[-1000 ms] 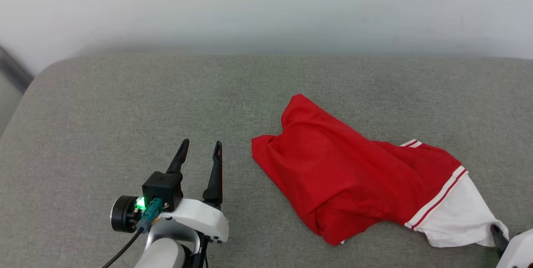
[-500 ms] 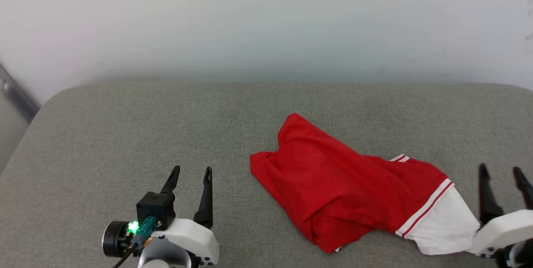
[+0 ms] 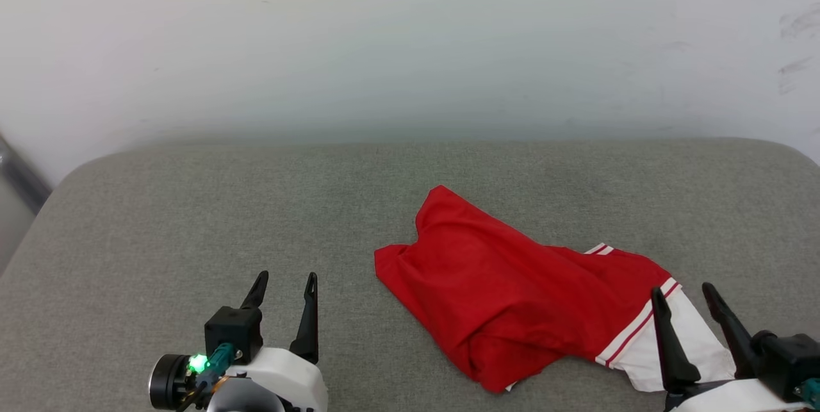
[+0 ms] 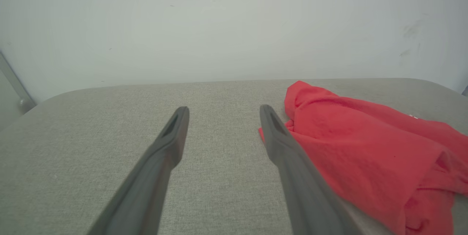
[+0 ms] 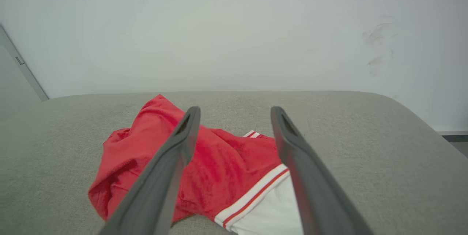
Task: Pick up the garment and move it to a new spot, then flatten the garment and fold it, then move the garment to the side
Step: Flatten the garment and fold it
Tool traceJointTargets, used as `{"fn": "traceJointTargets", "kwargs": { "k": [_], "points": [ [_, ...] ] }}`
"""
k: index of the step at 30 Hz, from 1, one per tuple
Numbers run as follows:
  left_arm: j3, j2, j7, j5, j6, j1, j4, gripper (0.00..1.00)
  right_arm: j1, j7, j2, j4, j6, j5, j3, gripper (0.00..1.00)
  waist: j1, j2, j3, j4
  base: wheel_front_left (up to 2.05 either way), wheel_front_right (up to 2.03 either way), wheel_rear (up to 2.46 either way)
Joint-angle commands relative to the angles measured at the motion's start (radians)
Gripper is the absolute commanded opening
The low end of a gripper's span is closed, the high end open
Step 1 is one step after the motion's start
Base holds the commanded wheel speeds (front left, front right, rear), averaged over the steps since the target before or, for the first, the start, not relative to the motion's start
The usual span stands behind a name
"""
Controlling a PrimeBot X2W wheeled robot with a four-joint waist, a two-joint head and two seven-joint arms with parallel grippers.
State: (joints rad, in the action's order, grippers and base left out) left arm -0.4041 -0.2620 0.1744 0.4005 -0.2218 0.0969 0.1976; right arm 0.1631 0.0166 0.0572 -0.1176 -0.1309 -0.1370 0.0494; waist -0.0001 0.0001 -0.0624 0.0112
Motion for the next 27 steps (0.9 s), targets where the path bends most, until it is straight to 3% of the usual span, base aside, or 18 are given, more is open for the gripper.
{"fn": "traceJointTargets", "kwargs": {
  "k": [1, 7, 12, 17, 22, 27],
  "points": [
    [0.002, -0.003, 0.0, 0.002, -0.006, -0.01, 0.0, 1.0, 0.011, -0.004, -0.005, -0.009, 0.0, 0.0, -0.004, 1.0, 0.0001, -0.0001, 0.0, -0.003, 0.0, 0.0, 0.0],
    [-0.001, -0.001, -0.003, 0.006, -0.007, -0.001, 0.0, 1.0, 0.021, -0.024, -0.008, -0.044, 0.0, -0.002, -0.015, 1.0, 0.0001, -0.0001, 0.004, -0.013, 0.0, 0.0, 0.0],
    [-0.033, 0.011, -0.042, 0.002, 0.024, 0.073, 0.021, 1.0, -0.002, -0.032, -0.008, -0.052, 0.0, -0.011, -0.016, 1.0, 0.0001, -0.0001, 0.023, -0.02, 0.0, 0.0, 0.0],
    [-0.097, 0.019, -0.169, 0.009, 0.11, 0.205, 0.087, 1.0, -0.019, -0.036, -0.008, -0.051, 0.0, -0.021, -0.026, 1.0, 0.0001, -0.0001, 0.052, -0.043, 0.0, 0.0, 0.0],
    [-0.156, 0.008, -0.39, 0.051, 0.225, 0.331, 0.185, 1.0, -0.03, -0.035, -0.008, -0.051, 0.0, -0.028, -0.034, 1.0, 0.0001, -0.0001, 0.092, -0.088, 0.0, 0.0, 0.0],
    [-0.198, -0.02, -0.602, 0.086, 0.298, 0.413, 0.283, 1.0, -0.05, -0.027, -0.008, -0.039, 0.0, -0.038, -0.043, 1.0, 0.0001, -0.0001, 0.143, -0.143, 0.0, 0.0, 0.0]
  ]
}}
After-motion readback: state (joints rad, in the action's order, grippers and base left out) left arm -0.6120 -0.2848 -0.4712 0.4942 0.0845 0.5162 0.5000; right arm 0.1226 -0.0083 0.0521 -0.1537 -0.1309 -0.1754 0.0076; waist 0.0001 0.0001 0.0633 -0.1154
